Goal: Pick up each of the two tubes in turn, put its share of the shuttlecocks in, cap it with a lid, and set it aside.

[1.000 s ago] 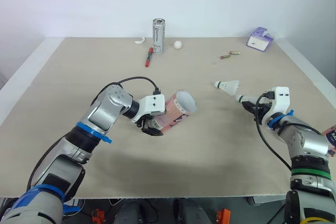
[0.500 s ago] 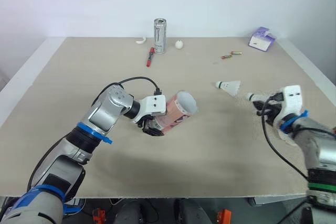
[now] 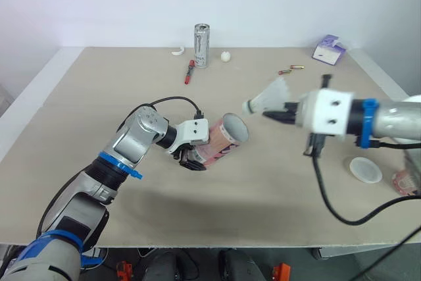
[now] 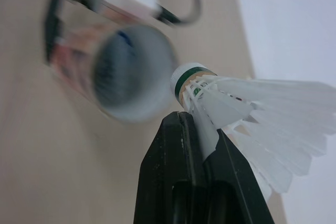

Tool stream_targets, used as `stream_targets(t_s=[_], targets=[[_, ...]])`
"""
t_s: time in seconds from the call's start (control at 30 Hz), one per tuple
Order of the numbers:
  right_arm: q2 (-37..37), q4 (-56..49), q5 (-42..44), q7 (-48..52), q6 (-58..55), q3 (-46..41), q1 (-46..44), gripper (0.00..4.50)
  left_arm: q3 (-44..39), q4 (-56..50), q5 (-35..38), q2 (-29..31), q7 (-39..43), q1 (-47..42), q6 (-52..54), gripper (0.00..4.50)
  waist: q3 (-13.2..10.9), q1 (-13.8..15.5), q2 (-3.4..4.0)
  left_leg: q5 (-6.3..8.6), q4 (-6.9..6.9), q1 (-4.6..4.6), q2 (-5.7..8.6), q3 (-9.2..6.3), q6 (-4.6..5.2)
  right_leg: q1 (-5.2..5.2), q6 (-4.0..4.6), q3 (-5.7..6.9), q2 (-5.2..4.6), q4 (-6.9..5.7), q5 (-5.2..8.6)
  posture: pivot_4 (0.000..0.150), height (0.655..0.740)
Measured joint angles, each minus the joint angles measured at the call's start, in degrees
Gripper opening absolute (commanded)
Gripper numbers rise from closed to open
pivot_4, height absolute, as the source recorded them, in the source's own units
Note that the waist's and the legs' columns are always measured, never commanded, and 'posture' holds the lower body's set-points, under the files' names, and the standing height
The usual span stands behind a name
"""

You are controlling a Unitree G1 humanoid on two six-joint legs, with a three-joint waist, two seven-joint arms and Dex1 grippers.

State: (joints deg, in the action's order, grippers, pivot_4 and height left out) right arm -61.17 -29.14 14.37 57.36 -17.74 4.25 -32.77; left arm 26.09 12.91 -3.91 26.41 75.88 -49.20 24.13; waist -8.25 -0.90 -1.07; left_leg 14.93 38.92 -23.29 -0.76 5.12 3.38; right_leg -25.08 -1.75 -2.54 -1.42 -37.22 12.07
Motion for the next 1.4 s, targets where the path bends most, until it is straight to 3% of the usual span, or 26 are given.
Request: stream_targets(t_s=[0.3,0.37,0.43,0.47,0.5,0.53,0.57,0.67,0.8,0.97,1.17,1.4], targets=[[2.36,4.92,-5.73,4.31,7.03,4.80,-3.64,0.03,-0.10,-0.91,0.28,0.08,-0.36,0.49,0.93,3.71,0.00,-0.07,0.00,0.33,0.47,-0.12,0.02,0.04,0.44,0.02,-0.07,-0.04,-0.03,-0.01,0.06,0.150,0.7400],[3.66,5.30,-5.57,5.26,6.49,4.94,-4.37,0.94,-0.14,-1.22,0.34,0.38,-0.38,0.68,1.12,3.71,0.00,-0.08,0.01,0.34,0.47,-0.11,0.01,0.04,0.44,0.02,-0.06,-0.05,-0.02,-0.02,0.06,0.150,0.7400],[4.85,5.29,-4.96,5.56,5.46,5.04,-5.74,1.38,-0.15,-1.37,0.39,0.63,-0.37,0.75,1.22,3.71,0.00,-0.08,0.01,0.33,0.47,-0.10,0.00,0.04,0.44,0.01,-0.05,-0.05,-0.01,-0.04,0.05,0.150,0.7400],[5.17,5.01,-3.92,5.79,4.27,4.96,-6.64,1.97,-0.13,-1.62,0.38,0.66,-0.46,0.83,1.25,3.71,0.00,-0.08,0.00,0.33,0.47,-0.10,-0.02,0.02,0.44,0.02,-0.03,-0.02,-0.01,-0.04,0.06,0.150,0.7400],[5.87,4.68,-2.32,5.70,2.00,4.32,-6.80,2.10,-0.14,-1.69,0.39,0.70,-0.47,0.94,1.24,3.71,0.00,-0.09,0.00,0.33,0.48,-0.10,-0.04,0.02,0.44,0.03,-0.01,-0.01,0.01,-0.04,0.06,0.150,0.7400],[7.10,3.73,1.77,4.82,-3.65,2.72,-6.97,2.58,-0.13,-1.77,0.41,0.70,-0.50,0.97,1.22,3.71,0.00,-0.08,0.00,0.33,0.47,-0.10,-0.04,0.02,0.44,0.02,-0.01,-0.02,0.00,-0.05,0.06,0.150,0.7400],[7.32,3.46,3.06,4.51,-5.31,1.80,-6.96,2.77,-0.13,-1.79,0.45,0.69,-0.50,0.97,1.21,3.71,0.00,-0.08,0.00,0.34,0.47,-0.13,-0.04,0.01,0.44,0.01,0.00,-0.01,-0.01,-0.05,0.05,0.150,0.7400],[7.52,2.05,10.41,1.64,-14.84,-5.61,-6.17,4.11,-0.08,-1.84,0.49,0.65,-0.53,0.97,1.16,3.71,0.00,-0.06,-0.01,0.38,0.47,-0.12,-0.04,0.01,0.43,0.04,0.01,0.00,-0.05,-0.04,0.07,0.150,0.7400],[10.44,8.43,15.24,-5.41,-23.87,-15.57,-2.07,4.11,-0.01,-1.40,0.42,0.41,-0.60,0.91,0.80,3.71,0.02,-0.06,-0.05,0.39,0.53,-0.08,-0.03,0.03,0.43,0.12,-0.01,-0.02,-0.07,-0.04,0.04,0.150,0.7400],[13.50,25.24,10.75,-11.48,-22.02,-16.36,1.33,4.11,-0.02,-0.81,0.39,0.38,-0.53,0.86,0.67,3.71,0.03,-0.12,-0.05,0.39,0.54,-0.02,-0.02,0.13,0.44,0.12,-0.07,-0.14,-0.01,-0.04,-0.03,0.150,0.7400],[21.68,48.11,7.79,-18.40,-19.71,-16.22,-5.51,4.11,-0.04,-1.10,0.41,1.01,-0.26,0.92,0.81,3.71,0.02,-0.47,0.09,0.38,0.52,0.01,-0.04,0.21,0.44,0.07,-0.08,-0.28,0.09,-0.06,-0.10,0.150,0.7400],[24.66,63.77,5.01,-18.67,-14.83,-14.80,-13.44,4.11,0.10,-2.19,0.48,0.99,-0.40,1.02,0.98,3.71,0.02,-0.42,0.11,0.42,0.50,-0.04,-0.04,0.20,0.48,0.07,-0.12,-0.27,0.07,-0.03,-0.04,0.150,0.7400]])
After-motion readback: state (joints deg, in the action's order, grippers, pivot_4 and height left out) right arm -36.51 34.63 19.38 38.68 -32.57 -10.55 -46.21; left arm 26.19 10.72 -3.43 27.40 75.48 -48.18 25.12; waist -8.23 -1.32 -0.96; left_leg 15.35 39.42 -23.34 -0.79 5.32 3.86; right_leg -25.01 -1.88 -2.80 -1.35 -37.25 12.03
